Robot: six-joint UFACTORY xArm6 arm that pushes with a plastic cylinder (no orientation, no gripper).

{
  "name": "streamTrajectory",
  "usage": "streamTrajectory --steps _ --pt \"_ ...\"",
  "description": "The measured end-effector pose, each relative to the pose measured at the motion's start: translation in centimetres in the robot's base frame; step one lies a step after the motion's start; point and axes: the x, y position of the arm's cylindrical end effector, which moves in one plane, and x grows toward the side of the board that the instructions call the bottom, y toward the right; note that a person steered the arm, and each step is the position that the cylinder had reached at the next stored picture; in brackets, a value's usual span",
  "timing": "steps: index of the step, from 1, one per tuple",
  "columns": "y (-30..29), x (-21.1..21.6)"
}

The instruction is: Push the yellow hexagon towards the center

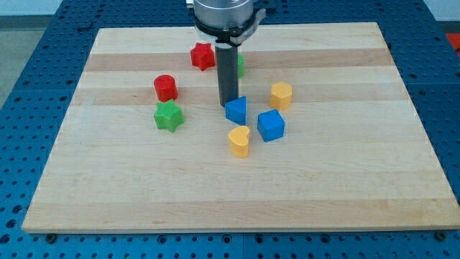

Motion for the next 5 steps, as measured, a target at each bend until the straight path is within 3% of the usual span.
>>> streamTrajectory --steps 1,3,5 --pt "0.1 0.1" --pt "1.4 -3.7" --pt "7.8 -4.9"
